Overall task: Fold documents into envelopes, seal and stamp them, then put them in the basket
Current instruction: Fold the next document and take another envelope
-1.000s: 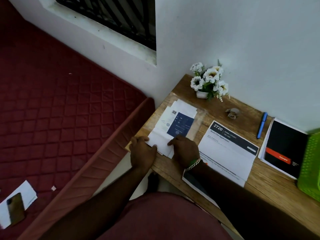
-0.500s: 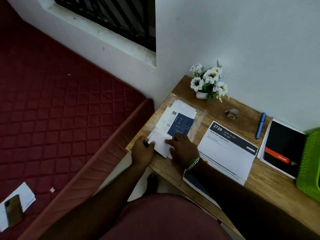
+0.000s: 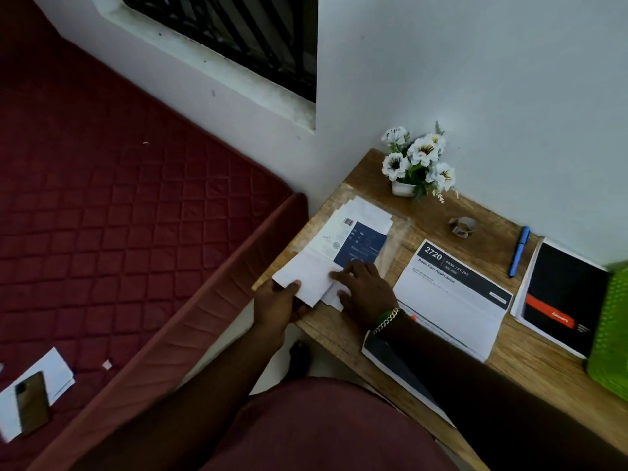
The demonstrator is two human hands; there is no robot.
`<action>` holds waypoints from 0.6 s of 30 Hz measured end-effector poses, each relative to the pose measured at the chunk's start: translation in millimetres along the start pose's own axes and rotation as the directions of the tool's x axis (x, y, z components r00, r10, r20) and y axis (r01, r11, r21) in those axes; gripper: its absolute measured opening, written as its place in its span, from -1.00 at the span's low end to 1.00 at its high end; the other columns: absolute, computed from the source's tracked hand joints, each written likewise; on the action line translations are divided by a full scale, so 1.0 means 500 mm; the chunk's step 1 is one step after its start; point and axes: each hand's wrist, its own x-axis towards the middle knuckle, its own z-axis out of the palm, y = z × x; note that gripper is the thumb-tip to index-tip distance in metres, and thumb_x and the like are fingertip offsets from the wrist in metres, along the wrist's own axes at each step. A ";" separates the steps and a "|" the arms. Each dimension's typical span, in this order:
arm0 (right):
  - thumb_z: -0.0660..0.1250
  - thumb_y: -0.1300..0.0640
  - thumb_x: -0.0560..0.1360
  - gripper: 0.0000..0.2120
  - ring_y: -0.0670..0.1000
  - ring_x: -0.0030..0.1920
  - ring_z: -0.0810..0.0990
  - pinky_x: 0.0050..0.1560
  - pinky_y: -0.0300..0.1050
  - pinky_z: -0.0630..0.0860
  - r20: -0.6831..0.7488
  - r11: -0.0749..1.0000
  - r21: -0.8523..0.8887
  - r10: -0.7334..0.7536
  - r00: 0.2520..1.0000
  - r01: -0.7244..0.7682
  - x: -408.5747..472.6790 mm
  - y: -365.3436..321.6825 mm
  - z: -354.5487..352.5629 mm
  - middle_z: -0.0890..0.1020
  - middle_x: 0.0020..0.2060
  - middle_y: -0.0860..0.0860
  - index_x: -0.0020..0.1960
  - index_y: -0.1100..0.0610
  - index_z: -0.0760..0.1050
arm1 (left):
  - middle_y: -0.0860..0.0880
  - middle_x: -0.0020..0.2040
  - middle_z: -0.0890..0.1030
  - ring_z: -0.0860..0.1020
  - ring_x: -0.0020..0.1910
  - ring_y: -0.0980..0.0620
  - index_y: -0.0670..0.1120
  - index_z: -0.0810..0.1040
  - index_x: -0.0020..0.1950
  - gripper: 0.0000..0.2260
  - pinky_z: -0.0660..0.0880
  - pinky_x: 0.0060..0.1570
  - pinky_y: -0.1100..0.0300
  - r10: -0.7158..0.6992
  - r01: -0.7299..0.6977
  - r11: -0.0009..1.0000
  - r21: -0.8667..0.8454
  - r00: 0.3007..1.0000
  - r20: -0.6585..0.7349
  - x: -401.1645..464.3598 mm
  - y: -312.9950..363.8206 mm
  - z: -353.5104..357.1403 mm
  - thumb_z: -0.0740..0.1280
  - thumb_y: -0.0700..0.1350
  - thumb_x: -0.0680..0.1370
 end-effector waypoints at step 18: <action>0.30 -0.11 0.55 -0.50 0.08 0.35 0.28 0.17 -0.02 0.50 0.060 1.000 0.017 -0.011 0.998 0.010 -0.002 0.002 -0.019 0.34 0.34 0.00 0.47 -0.16 0.30 | -0.12 0.09 0.64 0.65 0.01 -0.15 -0.21 0.55 0.20 -0.47 0.62 0.03 -0.05 0.248 -0.138 0.916 0.376 0.933 -0.260 0.071 -0.072 -0.067 0.64 -0.04 0.34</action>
